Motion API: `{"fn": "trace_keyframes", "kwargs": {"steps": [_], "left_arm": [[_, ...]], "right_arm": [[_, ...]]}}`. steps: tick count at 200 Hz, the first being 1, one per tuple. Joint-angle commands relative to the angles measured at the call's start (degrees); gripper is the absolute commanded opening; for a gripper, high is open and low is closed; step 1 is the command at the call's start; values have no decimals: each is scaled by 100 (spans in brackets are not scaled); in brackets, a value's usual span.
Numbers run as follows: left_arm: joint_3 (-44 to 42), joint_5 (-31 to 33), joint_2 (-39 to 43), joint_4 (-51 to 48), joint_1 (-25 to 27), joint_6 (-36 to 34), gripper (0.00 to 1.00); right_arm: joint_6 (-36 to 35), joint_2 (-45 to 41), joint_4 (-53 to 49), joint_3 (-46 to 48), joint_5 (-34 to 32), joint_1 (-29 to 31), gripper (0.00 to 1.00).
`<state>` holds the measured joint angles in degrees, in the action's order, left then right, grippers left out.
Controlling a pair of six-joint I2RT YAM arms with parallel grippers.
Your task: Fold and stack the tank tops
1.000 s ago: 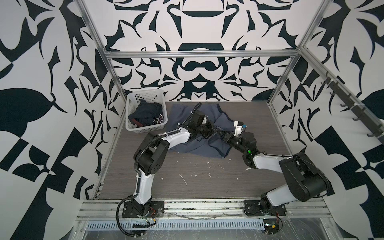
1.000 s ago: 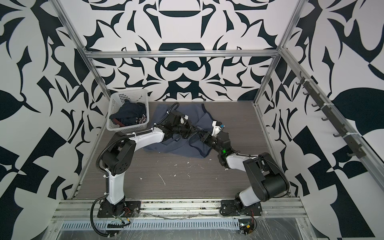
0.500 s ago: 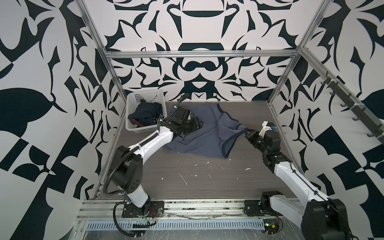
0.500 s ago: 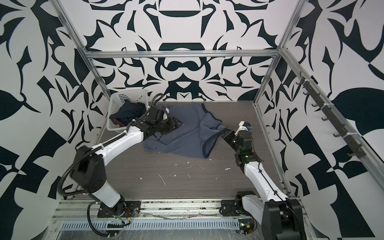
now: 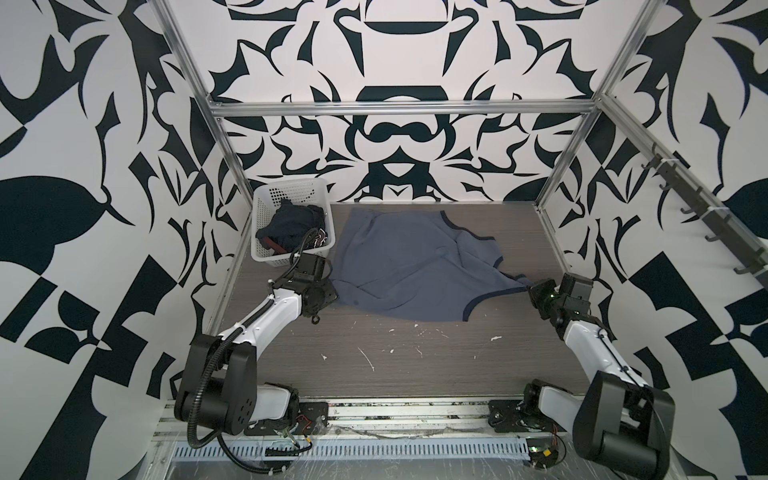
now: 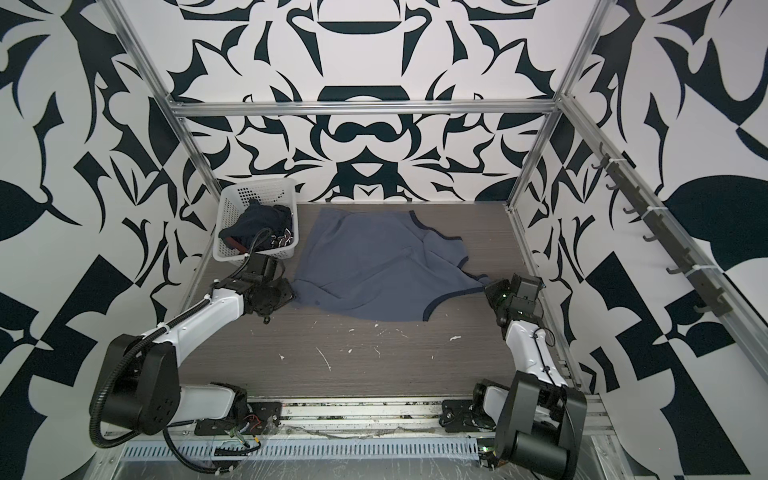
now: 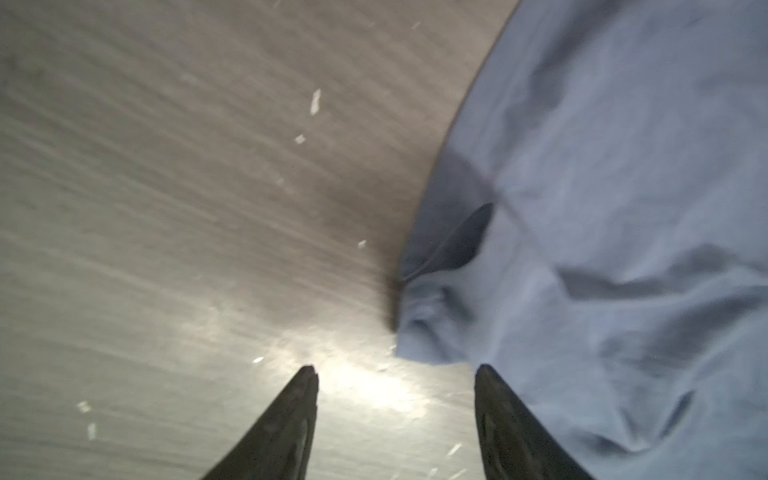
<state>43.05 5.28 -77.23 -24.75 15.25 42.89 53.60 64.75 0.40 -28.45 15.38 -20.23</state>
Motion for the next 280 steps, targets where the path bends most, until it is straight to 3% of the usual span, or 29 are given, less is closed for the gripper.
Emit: {"fn": "trace_keyframes", "kwargs": {"steps": [1,48,78,100,112,128,133,138,164,224,280], "left_arm": [[-181,-210,48,86,-14,96,62],[-342,-777,-434,973,-19,-156,52],[-212,-768,-782,1342,-25,-338,47],[-48,-695,-1026,1423,-48,-443,39],[8,-690,-1066,1421,-70,-482,32],[-45,-688,-929,1519,-66,-531,22],[-72,-681,-870,1534,-66,-548,20],[-97,-664,-805,1550,-66,-562,18],[-304,-660,-454,1704,-69,-613,10],[-656,-748,96,1965,-60,-702,4],[-733,-837,218,2106,-59,-752,1]], "right_arm": [[-78,94,85,-18,134,-25,0],[-579,256,-528,-368,-153,-117,0],[-729,534,-642,-551,-51,-156,0],[-852,697,-697,-656,29,-175,0],[-1026,732,-954,-797,15,-173,12],[-1254,652,-1291,-901,-91,-175,67],[-1318,617,-1392,-946,-111,-174,81],[-1370,582,-1499,-980,-105,-174,87],[-1657,427,-1897,-1073,-23,165,87],[-1456,465,-2535,-996,-355,2969,75],[-1248,751,-2216,-623,-119,3731,63]]}}
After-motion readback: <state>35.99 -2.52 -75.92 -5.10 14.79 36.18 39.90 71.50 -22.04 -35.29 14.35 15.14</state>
